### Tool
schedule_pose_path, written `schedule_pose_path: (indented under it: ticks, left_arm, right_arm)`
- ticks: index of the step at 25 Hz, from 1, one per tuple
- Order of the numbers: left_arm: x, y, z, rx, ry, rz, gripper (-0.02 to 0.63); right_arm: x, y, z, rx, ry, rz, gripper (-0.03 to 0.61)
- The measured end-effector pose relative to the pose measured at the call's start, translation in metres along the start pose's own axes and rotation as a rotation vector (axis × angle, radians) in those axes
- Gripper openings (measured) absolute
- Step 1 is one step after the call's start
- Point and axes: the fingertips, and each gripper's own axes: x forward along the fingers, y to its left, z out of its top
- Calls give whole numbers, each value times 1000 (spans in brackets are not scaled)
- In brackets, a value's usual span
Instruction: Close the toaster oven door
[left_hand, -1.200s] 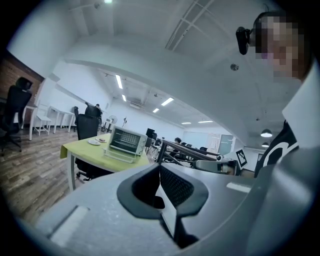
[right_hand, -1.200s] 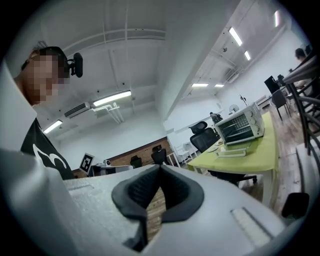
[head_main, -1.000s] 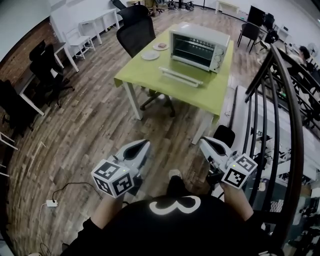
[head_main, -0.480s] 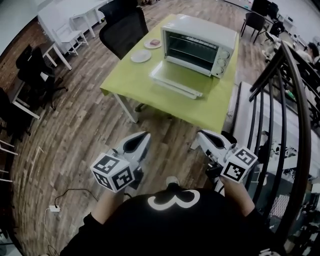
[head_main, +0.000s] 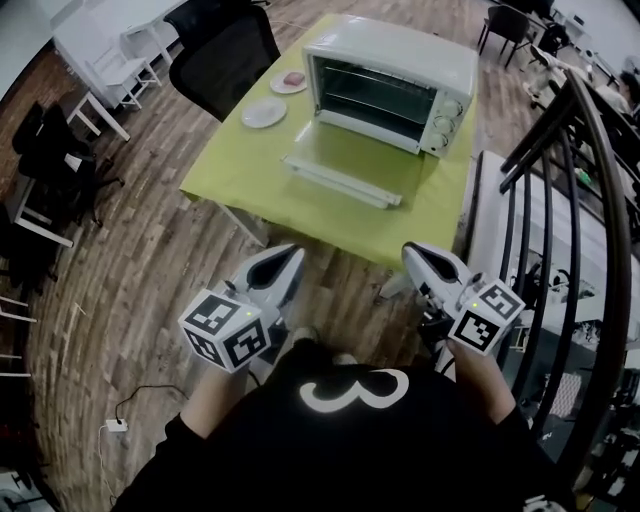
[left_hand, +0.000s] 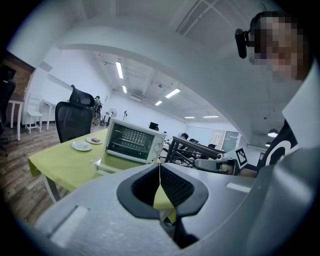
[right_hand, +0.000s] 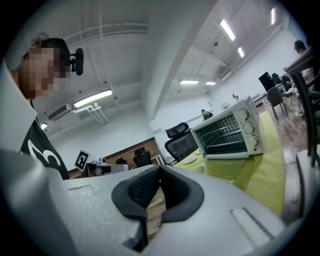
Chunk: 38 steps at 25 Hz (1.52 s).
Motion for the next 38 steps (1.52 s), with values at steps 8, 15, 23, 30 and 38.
schedule_pose_path:
  ticks: [8,15,23,30,38]
  left_arm:
    - [57,68,15,0,53,-50,13]
    - [108,136,37,28,116,-95,14]
    - [151,202,41,79,174,-153,15]
    - [172,256,16,123,237,-132,43]
    - [189,307,-23,155,338,-99,214]
  right_arm:
    - [43,-55,15,14,-26,-119,3]
    - [73,-102,32,35,-68,-260,3]
    - [94,-140,15,57,-62,-413,3]
    - [100,-172,-15,97,-50,-514,85]
    - [110,-200,-51,64,77,-639,174]
